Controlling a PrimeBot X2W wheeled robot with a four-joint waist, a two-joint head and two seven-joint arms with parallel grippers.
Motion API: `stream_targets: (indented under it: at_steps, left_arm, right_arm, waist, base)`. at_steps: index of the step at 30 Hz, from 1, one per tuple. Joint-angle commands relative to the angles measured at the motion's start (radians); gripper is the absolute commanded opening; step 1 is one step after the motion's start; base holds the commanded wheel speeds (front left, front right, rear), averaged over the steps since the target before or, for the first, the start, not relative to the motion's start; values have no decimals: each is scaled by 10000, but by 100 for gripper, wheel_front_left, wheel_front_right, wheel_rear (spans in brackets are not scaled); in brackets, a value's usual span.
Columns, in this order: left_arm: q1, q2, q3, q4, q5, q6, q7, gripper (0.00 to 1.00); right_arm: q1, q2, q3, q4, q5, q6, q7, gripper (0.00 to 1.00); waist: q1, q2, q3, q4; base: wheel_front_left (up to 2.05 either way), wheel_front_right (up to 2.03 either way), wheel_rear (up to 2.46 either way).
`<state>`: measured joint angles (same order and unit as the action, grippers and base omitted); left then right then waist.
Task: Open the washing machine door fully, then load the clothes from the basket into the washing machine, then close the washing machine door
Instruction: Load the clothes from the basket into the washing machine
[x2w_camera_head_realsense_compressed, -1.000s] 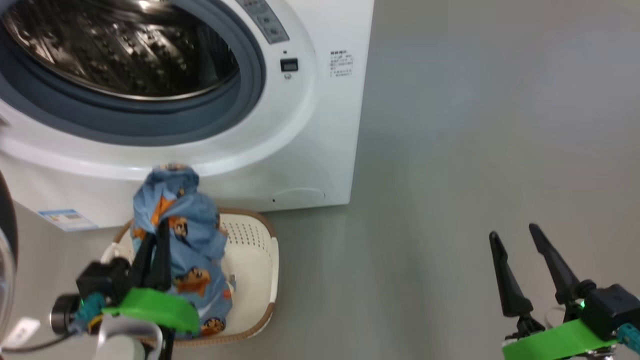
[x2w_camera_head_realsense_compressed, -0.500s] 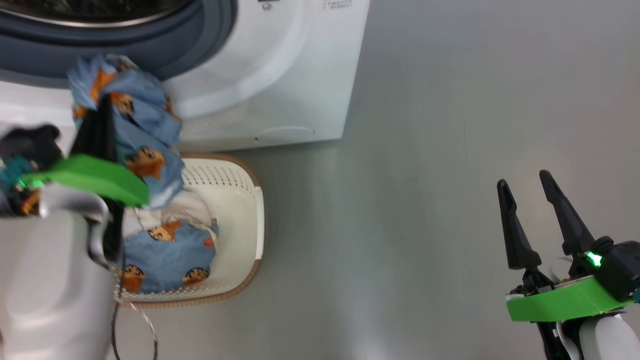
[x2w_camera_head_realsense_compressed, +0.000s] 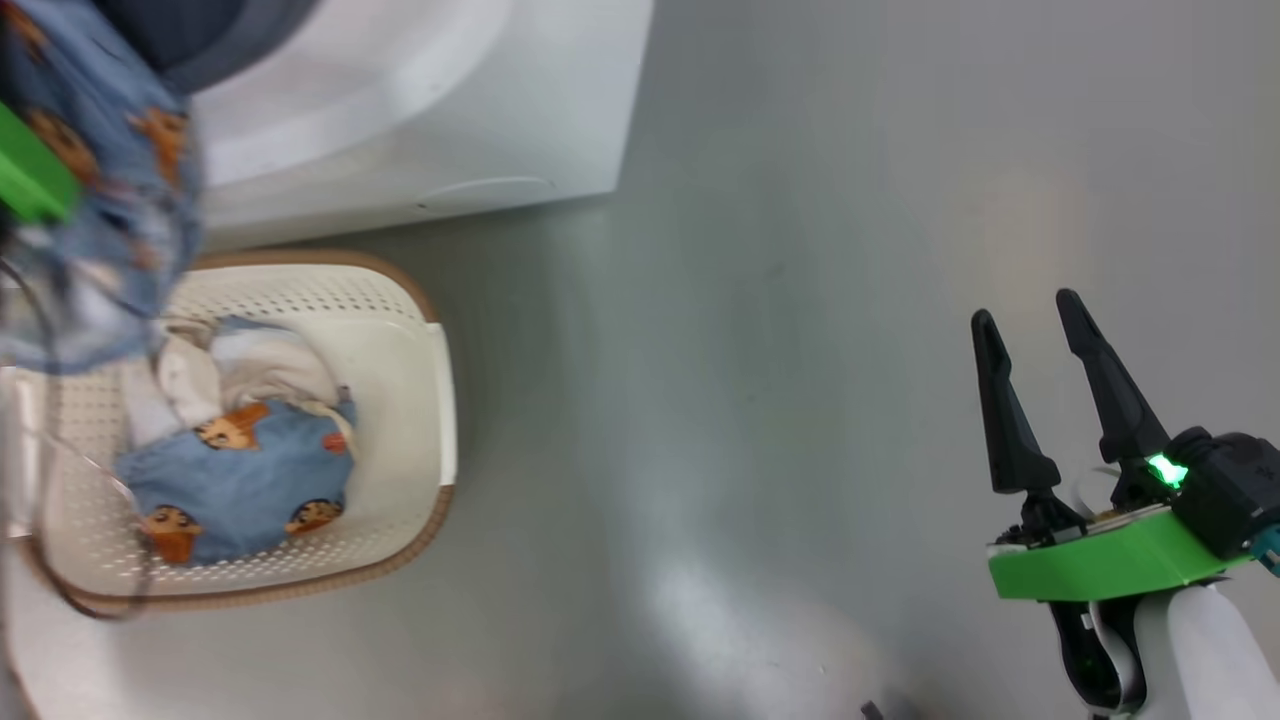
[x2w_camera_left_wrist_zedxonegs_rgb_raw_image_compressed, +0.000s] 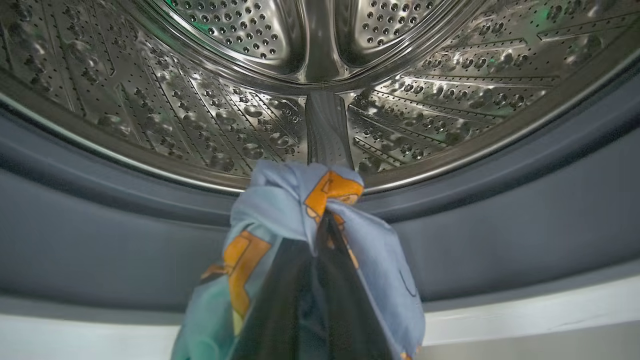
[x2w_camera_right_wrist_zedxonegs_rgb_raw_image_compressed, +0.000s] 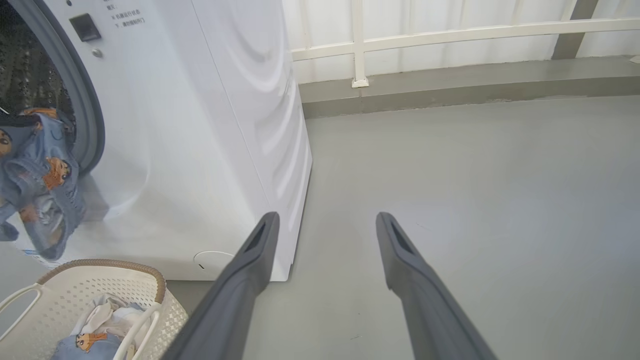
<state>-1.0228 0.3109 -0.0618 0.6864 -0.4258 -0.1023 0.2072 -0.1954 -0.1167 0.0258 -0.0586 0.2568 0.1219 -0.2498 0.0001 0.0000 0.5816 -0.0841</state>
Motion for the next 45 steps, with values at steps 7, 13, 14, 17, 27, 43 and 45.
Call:
stream_targets:
  at_steps: [7,13,14,17,27,43,45]
  left_arm:
    - [-1488,1337,332,-342,82,104,603,0]
    - [-2151,1782,435,-421,403,637,294,0]
    - [-2234,1803,462,-432,411,692,200,0]
    - [-2535,1900,500,-459,500,792,-266,0]
    - [-3628,2049,434,-366,987,1042,-2602,0]
    - [-3918,1920,340,1136,723,992,-2764,27]
    - [-3937,1905,329,1189,679,993,-2701,100]
  right_arm:
    - [-213,117,526,-290,251,88,-118,100]
    - [-368,151,762,-291,313,88,-119,100]
    - [-382,154,788,-289,325,88,-119,100]
    - [-434,165,853,-281,353,88,-119,100]
    - [-680,149,1056,-302,448,88,-120,100]
    - [-898,174,1095,-265,535,88,-120,100]
    - [-929,161,1099,-255,533,88,-120,100]
  waist:
    - [-1,0,765,-742]
    - [-1,0,1066,-1012]
    - [-1,0,1101,-1042]
    - [-1,0,1220,-1105]
    - [-1,0,1578,-1232]
    - [-1,0,1934,-1218]
    - [-1,0,1952,-1191]
  base:
    - [0,0,0]
    - [0,0,0]
    - [0,0,0]
    - [0,0,0]
    - [0,0,0]
    - [0,0,0]
    - [0,0,0]
